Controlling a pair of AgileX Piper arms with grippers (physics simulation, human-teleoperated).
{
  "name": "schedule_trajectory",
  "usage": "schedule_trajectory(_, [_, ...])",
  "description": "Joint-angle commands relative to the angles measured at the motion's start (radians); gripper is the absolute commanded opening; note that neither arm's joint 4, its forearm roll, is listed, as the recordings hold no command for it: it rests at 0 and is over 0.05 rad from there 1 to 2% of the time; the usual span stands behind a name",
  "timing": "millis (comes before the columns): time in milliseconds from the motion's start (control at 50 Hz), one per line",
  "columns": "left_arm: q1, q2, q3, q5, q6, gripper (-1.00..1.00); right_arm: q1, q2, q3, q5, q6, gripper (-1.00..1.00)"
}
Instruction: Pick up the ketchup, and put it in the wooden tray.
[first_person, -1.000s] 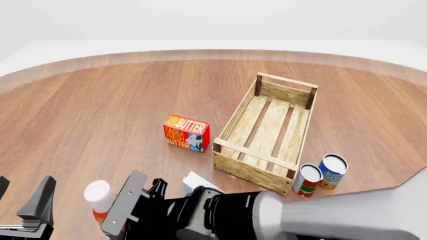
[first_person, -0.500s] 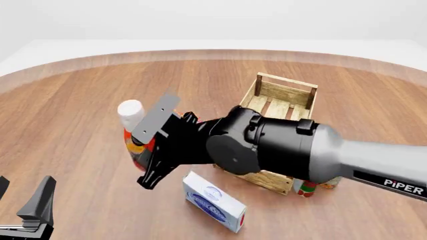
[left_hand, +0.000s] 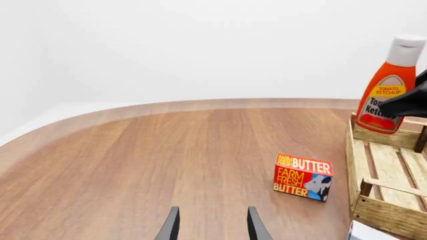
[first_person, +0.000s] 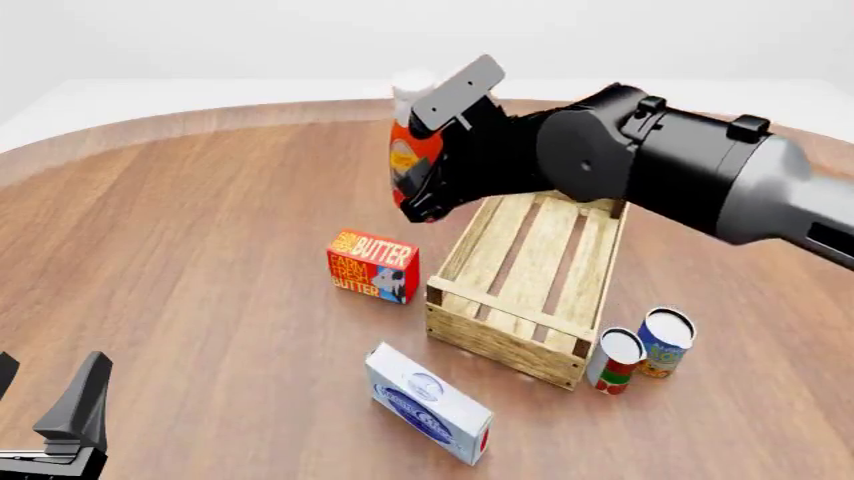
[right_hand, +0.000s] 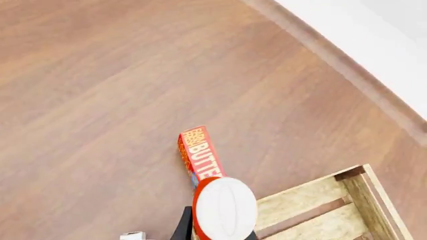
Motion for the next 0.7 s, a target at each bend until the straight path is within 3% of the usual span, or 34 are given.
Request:
schedule_trajectory(20, [0.0, 0.0, 0.0, 0.0, 0.0, 1.0, -0.149, 0.013, -0.004, -0.01, -0.006, -1.0])
schedule_trajectory(320, [0.0, 0.0, 0.0, 0.0, 0.0, 1.0, -0.315, 0.133, 0.006, -0.096, -0.015, -1.0])
schedule_trajectory(700, [0.0, 0.0, 0.0, 0.0, 0.0, 1.0, -0.439, 0.253, 0.044, -0.234, -0.006, -1.0])
